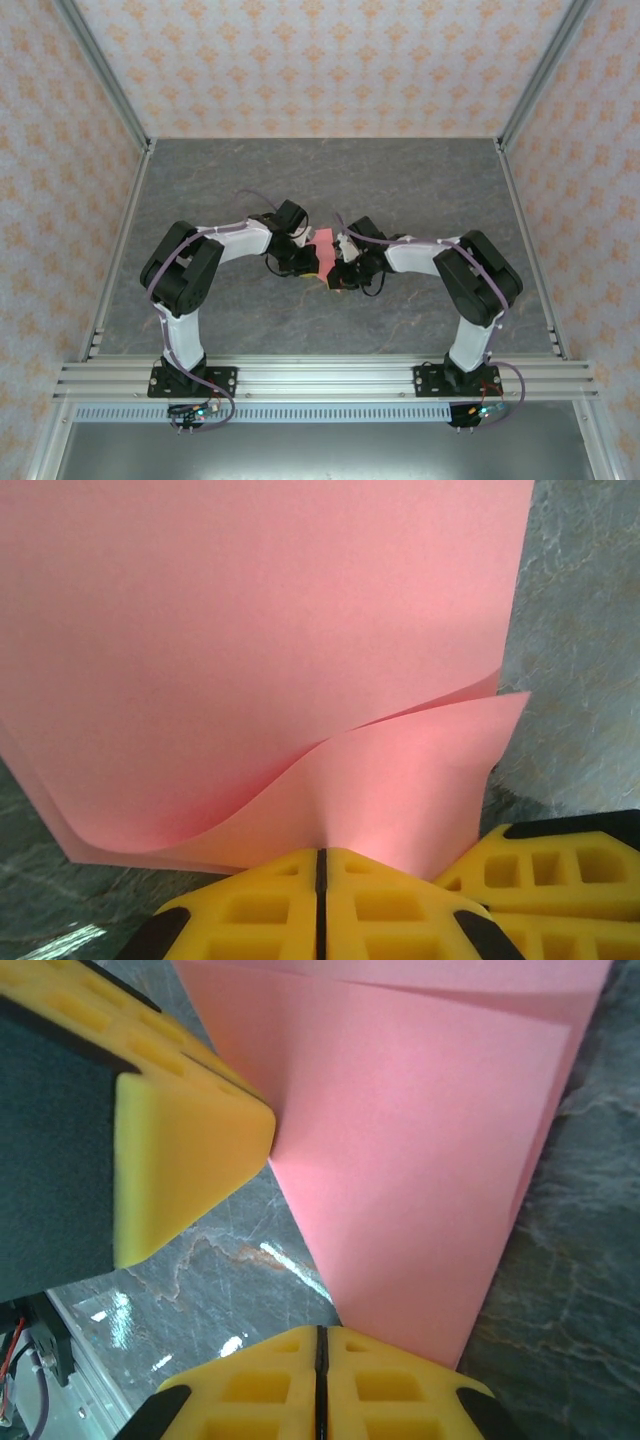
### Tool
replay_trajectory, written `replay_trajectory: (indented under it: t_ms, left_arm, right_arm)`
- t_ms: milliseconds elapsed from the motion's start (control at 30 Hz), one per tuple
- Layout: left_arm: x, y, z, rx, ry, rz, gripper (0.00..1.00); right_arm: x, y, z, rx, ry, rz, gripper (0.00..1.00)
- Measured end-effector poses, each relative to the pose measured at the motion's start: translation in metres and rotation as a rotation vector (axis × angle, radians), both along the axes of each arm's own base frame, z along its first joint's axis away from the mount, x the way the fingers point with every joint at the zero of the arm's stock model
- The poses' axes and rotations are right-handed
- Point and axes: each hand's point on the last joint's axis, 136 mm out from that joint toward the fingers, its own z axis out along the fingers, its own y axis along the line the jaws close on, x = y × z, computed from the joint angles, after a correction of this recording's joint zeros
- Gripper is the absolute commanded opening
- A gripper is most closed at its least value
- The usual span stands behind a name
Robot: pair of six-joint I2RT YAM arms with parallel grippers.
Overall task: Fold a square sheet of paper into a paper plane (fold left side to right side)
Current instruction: Third fold the triangle at the center of the table.
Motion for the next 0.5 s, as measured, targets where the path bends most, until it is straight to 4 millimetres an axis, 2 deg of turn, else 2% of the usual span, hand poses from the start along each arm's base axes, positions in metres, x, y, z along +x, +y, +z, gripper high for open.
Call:
replay_trajectory:
  t_ms: [167,267,400,500]
  left_arm:
    - [0.0,0.0,-0.001,-0.001,-0.002,0.0,0.09]
    - [0.0,0.0,-0.001,-0.002,-0.002,0.0,0.09]
    - [0.0,0.0,-0.001,-0.002,-0.002,0.001,0.08]
    - [0.0,0.0,-0.001,-0.001,-0.002,0.0,0.09]
  right_arm:
    - [0.006,0.004,0.027,0.026,-0.033,-0.009,0.1]
    - [0.012,0.007,0.036,0.037,-0.044,-0.023,0.08]
    - [0.014,0.006,0.03,0.011,-0.023,-0.047,0.08]
    - [0.013,0.002,0.013,-0.035,0.013,-0.063,0.08]
